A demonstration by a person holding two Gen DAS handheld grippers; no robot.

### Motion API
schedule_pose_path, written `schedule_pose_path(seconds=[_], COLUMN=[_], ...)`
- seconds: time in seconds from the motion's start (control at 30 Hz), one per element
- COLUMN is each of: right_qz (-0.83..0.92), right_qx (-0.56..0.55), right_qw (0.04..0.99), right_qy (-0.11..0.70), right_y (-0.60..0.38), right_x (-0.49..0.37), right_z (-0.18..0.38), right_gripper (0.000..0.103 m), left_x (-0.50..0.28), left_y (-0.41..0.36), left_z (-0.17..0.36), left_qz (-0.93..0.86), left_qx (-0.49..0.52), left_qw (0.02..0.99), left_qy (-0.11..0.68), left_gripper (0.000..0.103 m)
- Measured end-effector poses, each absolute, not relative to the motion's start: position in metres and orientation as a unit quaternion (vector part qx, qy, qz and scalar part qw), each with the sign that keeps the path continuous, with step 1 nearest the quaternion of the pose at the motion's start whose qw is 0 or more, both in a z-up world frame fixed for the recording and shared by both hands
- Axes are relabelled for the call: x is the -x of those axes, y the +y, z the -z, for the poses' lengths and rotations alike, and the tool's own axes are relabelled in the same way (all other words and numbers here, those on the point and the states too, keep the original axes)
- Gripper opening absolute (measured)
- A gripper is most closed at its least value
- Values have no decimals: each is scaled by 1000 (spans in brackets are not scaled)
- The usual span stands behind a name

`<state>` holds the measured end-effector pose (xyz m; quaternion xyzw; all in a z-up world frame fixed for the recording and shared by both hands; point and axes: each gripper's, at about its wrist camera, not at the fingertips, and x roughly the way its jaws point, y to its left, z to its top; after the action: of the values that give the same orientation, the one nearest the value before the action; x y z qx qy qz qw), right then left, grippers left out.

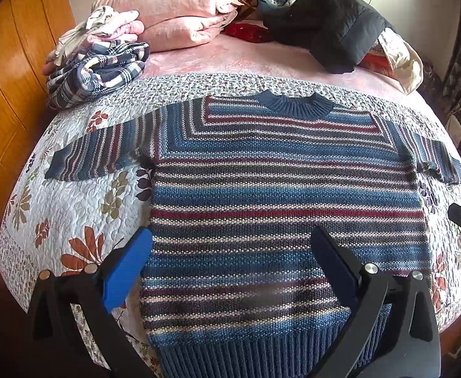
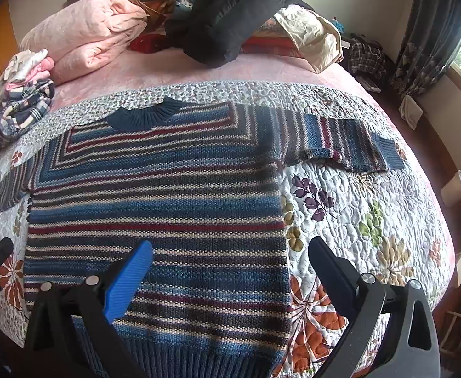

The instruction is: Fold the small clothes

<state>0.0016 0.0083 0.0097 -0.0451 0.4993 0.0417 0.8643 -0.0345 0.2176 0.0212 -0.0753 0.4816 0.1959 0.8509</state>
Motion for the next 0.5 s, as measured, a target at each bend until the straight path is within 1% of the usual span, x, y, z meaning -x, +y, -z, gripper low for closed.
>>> schedule_pose_path(seconds=[0.5], right_qz=[-48], right_qx=[38], right_qw=[863], right_qy=[501], right_y=[9], right_x=[-4], right_z=[-11], right_gripper=[99], left_x=[36], left_y=[218], left_z=[-26], left_qz=[-198], left_qx=[64], left_qw=[854], left_qy=[477], left_gripper=[100])
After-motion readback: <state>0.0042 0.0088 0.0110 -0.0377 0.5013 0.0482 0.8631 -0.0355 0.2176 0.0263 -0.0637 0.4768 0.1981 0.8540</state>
